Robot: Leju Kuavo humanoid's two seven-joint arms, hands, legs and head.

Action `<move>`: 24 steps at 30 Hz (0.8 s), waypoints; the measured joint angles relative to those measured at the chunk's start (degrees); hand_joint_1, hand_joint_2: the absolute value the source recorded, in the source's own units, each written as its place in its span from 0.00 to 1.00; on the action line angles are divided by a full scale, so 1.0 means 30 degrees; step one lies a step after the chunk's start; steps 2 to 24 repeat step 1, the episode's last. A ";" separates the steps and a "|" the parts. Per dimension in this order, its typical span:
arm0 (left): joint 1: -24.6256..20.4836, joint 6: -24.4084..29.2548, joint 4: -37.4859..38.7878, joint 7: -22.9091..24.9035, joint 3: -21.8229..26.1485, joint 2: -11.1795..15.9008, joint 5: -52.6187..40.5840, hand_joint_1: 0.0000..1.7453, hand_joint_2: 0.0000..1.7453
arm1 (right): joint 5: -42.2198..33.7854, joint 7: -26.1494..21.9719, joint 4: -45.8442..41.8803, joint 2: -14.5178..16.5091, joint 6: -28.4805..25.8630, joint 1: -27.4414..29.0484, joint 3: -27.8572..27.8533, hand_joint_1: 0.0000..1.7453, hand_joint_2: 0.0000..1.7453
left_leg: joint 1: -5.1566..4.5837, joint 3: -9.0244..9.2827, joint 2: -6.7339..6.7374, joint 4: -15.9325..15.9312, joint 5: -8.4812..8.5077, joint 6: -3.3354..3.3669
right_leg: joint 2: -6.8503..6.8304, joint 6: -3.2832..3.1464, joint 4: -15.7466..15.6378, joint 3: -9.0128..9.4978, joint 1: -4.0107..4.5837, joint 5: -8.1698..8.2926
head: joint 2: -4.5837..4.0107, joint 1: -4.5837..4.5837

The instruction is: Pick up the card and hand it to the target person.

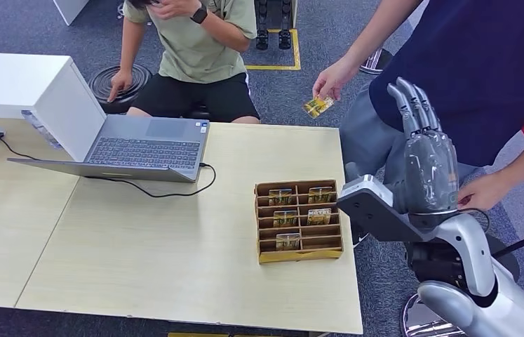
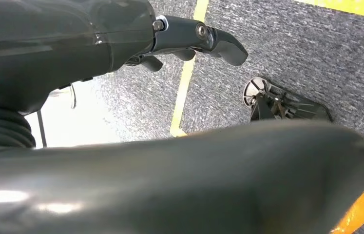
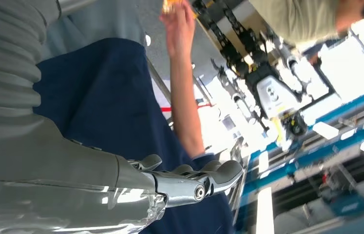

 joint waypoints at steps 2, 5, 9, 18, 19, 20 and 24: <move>0.0000 0.0044 0.0000 0.0039 -0.0015 0.0000 0.0000 0.00 0.00 | 0.0028 0.0024 -0.0028 0.0002 -0.0228 0.0093 -0.0095 0.00 1.00 | 0.0000 -0.0001 0.0000 0.0000 0.0000 0.0000 | 0.0000 0.0000 0.0000 0.0000 0.0000 0.0000 | 0.0000 0.0001; 0.0000 0.0044 0.0000 0.0039 -0.0015 0.0000 0.0000 0.00 0.00 | 0.0028 0.0024 -0.0028 0.0002 -0.0228 0.0093 -0.0095 0.00 1.00 | 0.0000 -0.0001 0.0000 0.0000 0.0000 0.0000 | 0.0000 0.0000 0.0000 0.0000 0.0000 0.0000 | 0.0000 0.0001; 0.0000 0.0044 0.0000 0.0039 -0.0015 0.0000 0.0000 0.00 0.00 | 0.0028 0.0024 -0.0028 0.0002 -0.0228 0.0093 -0.0095 0.00 1.00 | 0.0000 -0.0001 0.0000 0.0000 0.0000 0.0000 | 0.0000 0.0000 0.0000 0.0000 0.0000 0.0000 | 0.0000 0.0001; 0.0000 0.0044 0.0000 0.0039 -0.0015 0.0000 0.0000 0.00 0.00 | 0.0028 0.0024 -0.0028 0.0002 -0.0228 0.0093 -0.0095 0.00 1.00 | 0.0000 -0.0001 0.0000 0.0000 0.0000 0.0000 | 0.0000 0.0000 0.0000 0.0000 0.0000 0.0000 | 0.0000 0.0001; 0.0000 0.0044 0.0000 0.0039 -0.0015 0.0000 0.0000 0.00 0.00 | 0.0028 0.0024 -0.0028 0.0002 -0.0228 0.0093 -0.0095 0.00 1.00 | 0.0000 -0.0001 0.0000 0.0000 0.0000 0.0000 | 0.0000 0.0000 0.0000 0.0000 0.0000 0.0000 | 0.0000 0.0001; 0.0000 0.0044 0.0000 0.0039 -0.0015 0.0000 0.0000 0.00 0.00 | 0.0028 0.0024 -0.0028 0.0002 -0.0228 0.0093 -0.0095 0.00 1.00 | 0.0000 -0.0001 0.0000 0.0000 0.0000 0.0000 | 0.0000 0.0000 0.0000 0.0000 0.0000 0.0000 | 0.0000 0.0001; 0.0000 0.0044 0.0000 0.0039 -0.0015 0.0000 0.0000 0.00 0.00 | 0.0028 0.0024 -0.0028 0.0002 -0.0228 0.0093 -0.0095 0.00 1.00 | 0.0000 -0.0001 0.0000 0.0000 0.0000 0.0000 | 0.0000 0.0000 0.0000 0.0000 0.0000 0.0000 | 0.0000 0.0001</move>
